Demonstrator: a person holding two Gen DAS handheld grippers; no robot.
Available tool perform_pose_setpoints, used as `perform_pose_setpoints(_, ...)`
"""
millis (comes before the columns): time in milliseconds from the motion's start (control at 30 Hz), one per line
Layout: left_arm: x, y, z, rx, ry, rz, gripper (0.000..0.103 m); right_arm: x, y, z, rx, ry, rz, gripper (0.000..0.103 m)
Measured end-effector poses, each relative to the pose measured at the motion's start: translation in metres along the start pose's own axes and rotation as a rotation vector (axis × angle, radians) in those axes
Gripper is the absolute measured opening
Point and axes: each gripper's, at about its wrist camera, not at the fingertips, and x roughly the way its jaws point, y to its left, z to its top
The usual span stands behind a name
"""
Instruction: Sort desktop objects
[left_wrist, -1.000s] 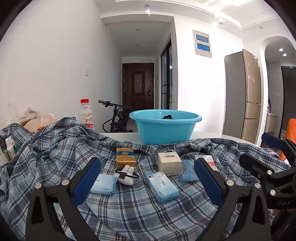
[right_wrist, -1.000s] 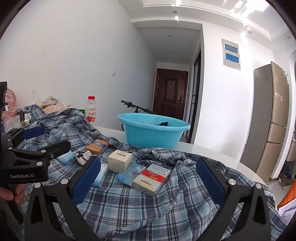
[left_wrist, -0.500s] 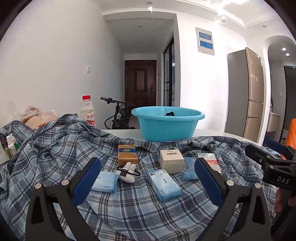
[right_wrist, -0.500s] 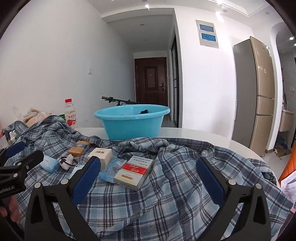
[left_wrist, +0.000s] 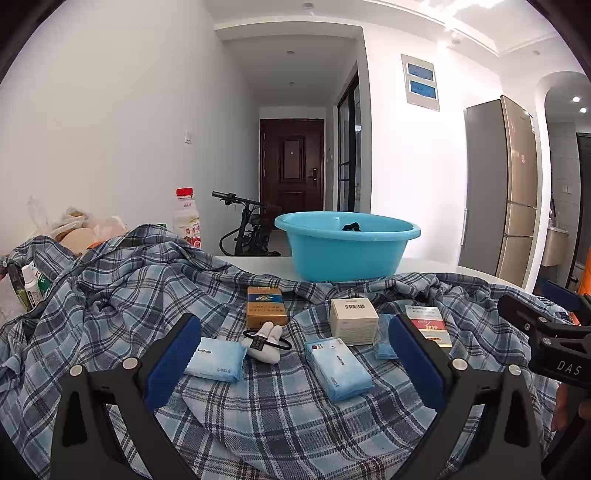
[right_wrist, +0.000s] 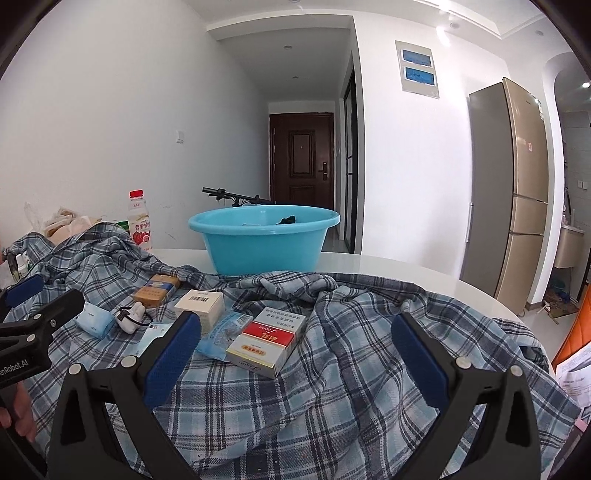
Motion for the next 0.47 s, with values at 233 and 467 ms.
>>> perform_pose_setpoints(233, 0.0003, 0.0002, -0.0002, 0.000, -0.002, 0.015, 0.103, 0.0003, -0.0003, -0.0004, 0.002, 0.003, 0.003, 0.103)
perform_pose_setpoints(467, 0.0005, 0.0002, -0.0002, 0.000, 0.000, 0.014, 0.103, 0.0022, -0.0009, -0.0006, 0.001, 0.010, -0.001, 0.103)
